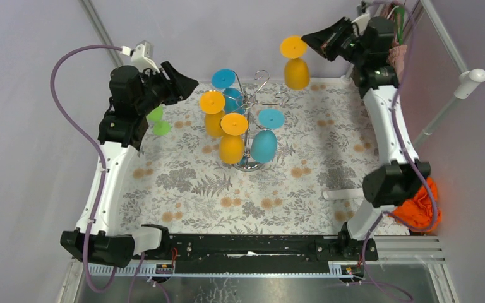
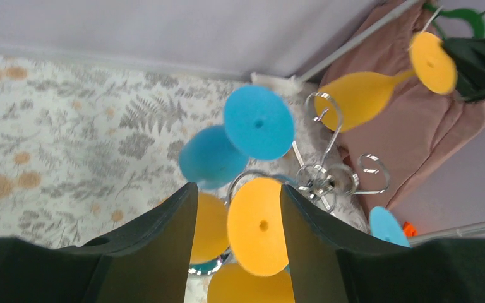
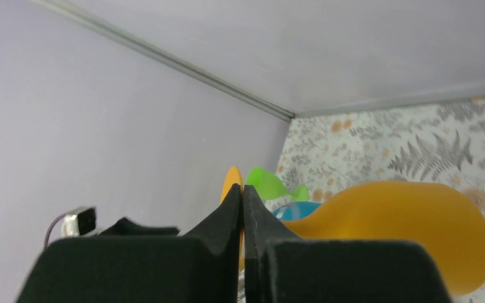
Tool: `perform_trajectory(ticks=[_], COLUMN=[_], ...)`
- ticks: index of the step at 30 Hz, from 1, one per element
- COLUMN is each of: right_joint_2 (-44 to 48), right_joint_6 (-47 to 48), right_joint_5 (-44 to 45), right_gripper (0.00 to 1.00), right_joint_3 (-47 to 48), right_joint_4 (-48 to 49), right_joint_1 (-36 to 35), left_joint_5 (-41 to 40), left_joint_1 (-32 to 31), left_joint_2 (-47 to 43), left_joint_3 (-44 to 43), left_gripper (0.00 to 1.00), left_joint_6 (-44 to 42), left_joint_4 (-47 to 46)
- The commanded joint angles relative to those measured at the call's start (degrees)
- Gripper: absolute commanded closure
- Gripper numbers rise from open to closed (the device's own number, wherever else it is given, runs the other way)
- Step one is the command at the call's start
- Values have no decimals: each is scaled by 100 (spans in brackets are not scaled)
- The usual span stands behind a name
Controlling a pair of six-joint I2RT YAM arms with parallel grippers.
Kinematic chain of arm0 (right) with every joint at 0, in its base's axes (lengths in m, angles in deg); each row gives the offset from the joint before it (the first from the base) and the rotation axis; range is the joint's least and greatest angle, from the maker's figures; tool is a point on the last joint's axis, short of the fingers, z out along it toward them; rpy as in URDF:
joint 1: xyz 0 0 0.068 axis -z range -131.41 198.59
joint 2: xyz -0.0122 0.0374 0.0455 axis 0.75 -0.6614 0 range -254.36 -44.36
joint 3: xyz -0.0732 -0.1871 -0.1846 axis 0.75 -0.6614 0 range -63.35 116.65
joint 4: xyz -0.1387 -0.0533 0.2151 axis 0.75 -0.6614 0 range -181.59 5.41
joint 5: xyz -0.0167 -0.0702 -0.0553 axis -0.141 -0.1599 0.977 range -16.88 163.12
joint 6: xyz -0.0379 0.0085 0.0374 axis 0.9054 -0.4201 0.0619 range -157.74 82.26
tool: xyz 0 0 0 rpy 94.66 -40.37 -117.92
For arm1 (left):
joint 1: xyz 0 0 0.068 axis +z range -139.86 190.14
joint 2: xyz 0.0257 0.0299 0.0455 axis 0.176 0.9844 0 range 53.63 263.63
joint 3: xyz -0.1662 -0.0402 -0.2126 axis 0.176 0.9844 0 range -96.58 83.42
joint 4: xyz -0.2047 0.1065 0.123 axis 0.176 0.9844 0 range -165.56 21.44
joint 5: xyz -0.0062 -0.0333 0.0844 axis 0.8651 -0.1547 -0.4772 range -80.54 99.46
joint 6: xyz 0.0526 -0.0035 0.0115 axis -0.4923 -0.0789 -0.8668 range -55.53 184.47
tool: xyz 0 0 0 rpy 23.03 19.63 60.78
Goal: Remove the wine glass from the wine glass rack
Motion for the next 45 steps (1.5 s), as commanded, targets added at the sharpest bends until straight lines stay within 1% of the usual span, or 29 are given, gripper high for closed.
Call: perform_trajectory(ticks=[1,4,6,7,8,9,10,11,12,13,15,16,17,20,22,24,32,39,45], right_joint_2=[1411,1834,2009,2066,2098,2122,2119,2090,2052,2003,1869,1790,1695,1385,1159,970,467,283,-66], right_joint_6=[460,200,-218,-490,-787,-1258,-1481,-1859,-2323,-2642,-3327,-3663,-4000,-4791,-5053,-5123,-5089,-4997,-5046], right_joint_5=[-78,-473,-825,-998,-1181,-1393,-1497,-1621,-1743,-1810,-1862,-1872,-1874,-1790,-1739,-1678,-1527,-1416,-1308], right_gripper=[100,100,100,100,100,100,100,100,100,100,100,100,100,100,100,100,100,100,100], right_joint_3=[3,-233,-418,-504,-588,-680,-751,-822,-866,-895,-929,-938,-935,-842,-720,-629,-193,-108,134], right_joint_4=[300,653,1229,1521,1881,2265,2743,3204,3604,4073,4870,5325,5706,6773,7130,7274,7301,7236,7328], right_joint_1=[-35,-36,-32,-33,-36,-32,-33,-40,-45,-38,-48,-70,-112,-378,-663,-914,-1435,-1568,-1746], left_joint_5=[232,795,1345,1656,1947,2331,2495,2569,2655,2699,2675,2659,2694,2856,2888,2886,2901,2911,2881], left_joint_1=[11,41,125,190,282,398,446,517,589,606,611,609,609,573,524,504,511,496,269], left_joint_2=[-30,124,249,305,354,411,462,503,590,701,1075,1324,1561,1864,1945,1975,1994,1897,1562], left_joint_3=[-266,-268,-137,7,189,400,673,930,1204,1401,1571,1528,1396,1127,1044,996,1178,1338,1404], left_gripper=[41,40,39,39,39,39,40,40,39,39,39,39,38,38,37,36,35,35,34], left_joint_6=[140,456,883,1228,1646,2329,2659,3220,3955,4481,5641,6181,6536,6532,6544,6593,6648,6695,6743], left_joint_4=[-999,-1813,-2652,-3257,-3954,-4768,-5720,-6610,-7698,-8752,-10592,-11344,-11691,-11732,-11734,-11732,-11723,-11723,-11723])
